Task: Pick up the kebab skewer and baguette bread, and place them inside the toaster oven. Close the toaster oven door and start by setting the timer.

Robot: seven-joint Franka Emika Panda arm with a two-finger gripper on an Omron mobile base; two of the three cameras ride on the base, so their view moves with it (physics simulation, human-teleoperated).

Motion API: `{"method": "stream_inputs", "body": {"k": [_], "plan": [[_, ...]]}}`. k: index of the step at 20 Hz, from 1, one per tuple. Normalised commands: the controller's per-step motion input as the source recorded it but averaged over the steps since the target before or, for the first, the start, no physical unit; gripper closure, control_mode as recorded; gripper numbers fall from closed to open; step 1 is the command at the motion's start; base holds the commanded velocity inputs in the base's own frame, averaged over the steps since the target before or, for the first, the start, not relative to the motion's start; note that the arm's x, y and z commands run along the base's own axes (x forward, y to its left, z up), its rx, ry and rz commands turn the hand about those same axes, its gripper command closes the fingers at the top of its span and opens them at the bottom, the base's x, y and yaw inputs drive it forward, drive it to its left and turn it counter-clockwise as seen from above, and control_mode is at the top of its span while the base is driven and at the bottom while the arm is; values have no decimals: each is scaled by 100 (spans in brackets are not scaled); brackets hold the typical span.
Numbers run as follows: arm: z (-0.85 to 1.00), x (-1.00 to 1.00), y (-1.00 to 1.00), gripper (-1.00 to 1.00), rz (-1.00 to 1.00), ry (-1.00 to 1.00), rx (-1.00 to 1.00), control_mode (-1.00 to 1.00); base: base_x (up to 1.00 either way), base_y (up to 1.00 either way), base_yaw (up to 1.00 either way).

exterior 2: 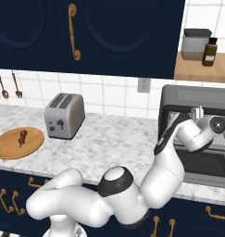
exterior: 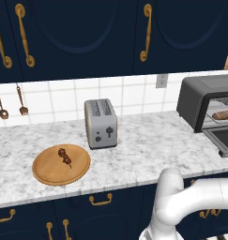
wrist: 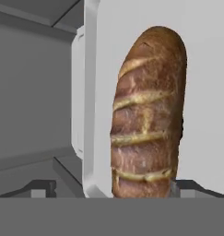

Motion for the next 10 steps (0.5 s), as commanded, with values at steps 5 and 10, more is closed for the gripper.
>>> {"method": "stream_inputs", "body": {"k": [5, 10], "plan": [[32, -69, -39, -100, 8, -5, 0, -100, 0, 0, 0], [29, -97, -15, -100, 13, 1, -7, -100, 0, 0, 0]]}}
